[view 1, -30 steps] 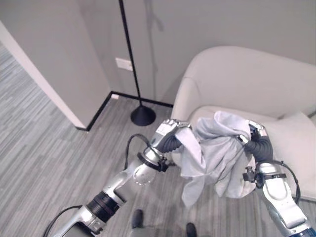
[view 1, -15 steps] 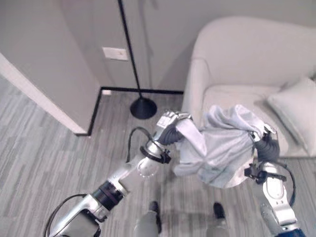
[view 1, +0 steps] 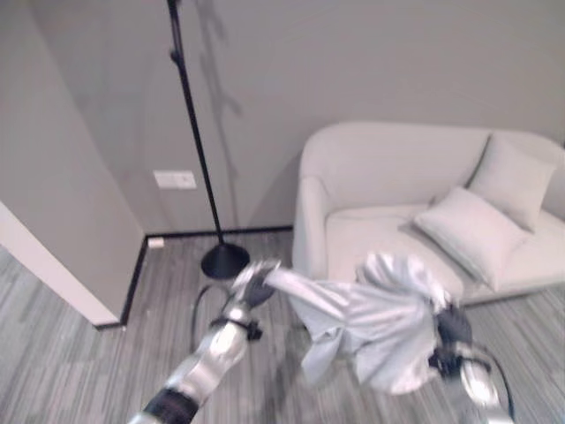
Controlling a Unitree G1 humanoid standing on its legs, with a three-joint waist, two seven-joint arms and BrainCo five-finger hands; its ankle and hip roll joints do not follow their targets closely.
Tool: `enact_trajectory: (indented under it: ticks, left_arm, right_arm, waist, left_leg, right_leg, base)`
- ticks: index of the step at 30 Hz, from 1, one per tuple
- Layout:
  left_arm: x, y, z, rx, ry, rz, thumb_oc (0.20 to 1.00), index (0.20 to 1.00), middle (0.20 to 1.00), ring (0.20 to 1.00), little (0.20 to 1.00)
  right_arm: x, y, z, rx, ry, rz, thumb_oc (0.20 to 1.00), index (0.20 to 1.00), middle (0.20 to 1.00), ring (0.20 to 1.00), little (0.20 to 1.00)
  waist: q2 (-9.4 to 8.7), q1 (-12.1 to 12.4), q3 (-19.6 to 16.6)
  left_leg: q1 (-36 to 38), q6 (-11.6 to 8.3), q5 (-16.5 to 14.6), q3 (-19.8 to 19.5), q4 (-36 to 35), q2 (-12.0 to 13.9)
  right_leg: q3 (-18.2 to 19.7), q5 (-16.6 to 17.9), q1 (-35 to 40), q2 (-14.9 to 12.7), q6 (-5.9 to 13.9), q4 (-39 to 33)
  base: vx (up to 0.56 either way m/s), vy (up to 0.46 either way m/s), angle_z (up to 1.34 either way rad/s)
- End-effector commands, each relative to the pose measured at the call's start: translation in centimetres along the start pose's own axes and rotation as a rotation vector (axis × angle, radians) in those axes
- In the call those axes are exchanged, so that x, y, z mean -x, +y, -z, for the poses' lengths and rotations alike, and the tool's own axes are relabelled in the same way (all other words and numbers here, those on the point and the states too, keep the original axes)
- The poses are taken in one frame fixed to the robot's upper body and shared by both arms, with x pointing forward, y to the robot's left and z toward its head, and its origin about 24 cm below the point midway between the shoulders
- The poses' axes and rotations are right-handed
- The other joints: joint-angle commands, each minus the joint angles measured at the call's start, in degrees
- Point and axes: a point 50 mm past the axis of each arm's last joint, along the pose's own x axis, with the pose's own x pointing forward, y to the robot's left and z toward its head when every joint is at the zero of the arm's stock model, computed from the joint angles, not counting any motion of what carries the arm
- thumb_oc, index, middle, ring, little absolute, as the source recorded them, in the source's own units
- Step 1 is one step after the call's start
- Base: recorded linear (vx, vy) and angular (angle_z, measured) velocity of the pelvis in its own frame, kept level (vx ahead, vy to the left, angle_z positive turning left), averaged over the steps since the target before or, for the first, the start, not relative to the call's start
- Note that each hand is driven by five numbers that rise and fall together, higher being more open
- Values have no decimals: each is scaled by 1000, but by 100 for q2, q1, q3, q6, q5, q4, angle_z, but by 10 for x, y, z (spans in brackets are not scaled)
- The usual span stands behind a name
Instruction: Hang the clothes on the sofa on the clothes rack.
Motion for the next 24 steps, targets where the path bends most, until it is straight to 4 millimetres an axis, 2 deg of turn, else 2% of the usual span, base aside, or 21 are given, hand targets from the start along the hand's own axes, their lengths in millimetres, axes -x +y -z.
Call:
enact_trajectory:
  ticks: [1,4,7,11,14,16,17,18,21,22,24]
  left_arm:
    - [-6,-3,-4,71,4,-35,200,200,200,200,200]
    - [-8,-3,-4,77,13,-44,200,200,200,200,200]
    - [-6,1,-3,44,2,-61,200,200,200,200,200]
    - [-9,9,-6,34,-28,-108,200,200,200,200,200]
    - [-16,22,-12,18,-76,-165,200,200,200,200,200]
    - [-32,34,-26,19,-138,-234,200,200,200,200,200]
    - [-45,45,-40,33,-188,-309,200,200,200,200,200]
    - [-45,45,-41,34,-189,-310,200,200,200,200,200]
    - [-61,53,-53,51,-222,-380,200,200,200,200,200]
    - [-65,52,-59,60,-241,-393,200,200,200,200,200]
    - [-69,51,-66,84,-262,-407,200,200,200,200,200]
  right_arm:
    - [-4,5,-1,-92,-10,17,200,200,200,200,200]
    - [-5,10,4,-111,21,6,200,200,200,200,200]
    - [-6,15,-9,-30,-25,-71,200,200,200,200,200]
    - [-12,12,-45,33,-184,-111,200,200,200,200,200]
    - [-15,7,-84,84,-364,-93,200,200,200,200,200]
    - [-14,3,-119,136,-511,-71,200,200,200,200,200]
    - [-14,4,-149,203,-632,-73,200,200,200,200,200]
    - [-14,4,-150,204,-633,-72,200,200,200,200,200]
    - [-13,9,-177,230,-736,-88,200,200,200,200,200]
    - [-15,11,-181,227,-753,-93,200,200,200,200,200]
    - [-17,15,-182,202,-754,-99,200,200,200,200,200]
  waist:
    - [-16,51,-347]
    - [-19,86,-331]
    - [-52,154,-311]
    - [-72,172,-214]
    - [-65,145,-173]
    - [-62,61,-126]
    - [20,-52,-125]
    - [28,-53,-131]
    - [83,-35,-107]
    - [101,4,-106]
    - [213,56,-134]
  left_leg:
    - [-296,-287,-24,-558,52,375]
    - [-305,-310,17,-617,50,400]
    - [-339,-337,49,-713,85,410]
    - [-467,-289,-248,-831,615,334]
    - [-551,-331,-300,-916,762,334]
    - [-785,-483,-108,-949,716,563]
    - [-1056,-582,120,-821,503,939]
    - [-1059,-586,128,-819,483,942]
    - [-1411,-720,249,-350,7,1581]
    - [-1595,-791,294,-336,7,1775]
    - [-1709,-945,439,-411,7,1980]
  right_leg:
    - [-65,272,-439,477,35,23]
    - [-121,244,-429,507,11,47]
    - [-208,253,-425,537,-10,73]
    - [-270,201,-400,499,-15,202]
    - [-379,157,-418,412,-3,342]
    - [-574,122,-479,185,63,416]
    - [-697,97,-600,-111,137,478]
    - [-698,89,-616,-109,135,487]
    - [-645,16,-725,-435,195,469]
    - [-633,-21,-672,-552,231,403]
    - [-585,-38,-527,-748,261,142]
  base:
    - [-55,-50,7]
    - [-26,-31,4]
    - [-18,-31,16]
    - [8,7,7]
    - [23,71,19]
    - [3,277,54]
    - [14,321,93]
    - [43,370,102]
    - [127,333,33]
    - [258,397,8]
    - [356,445,-1]
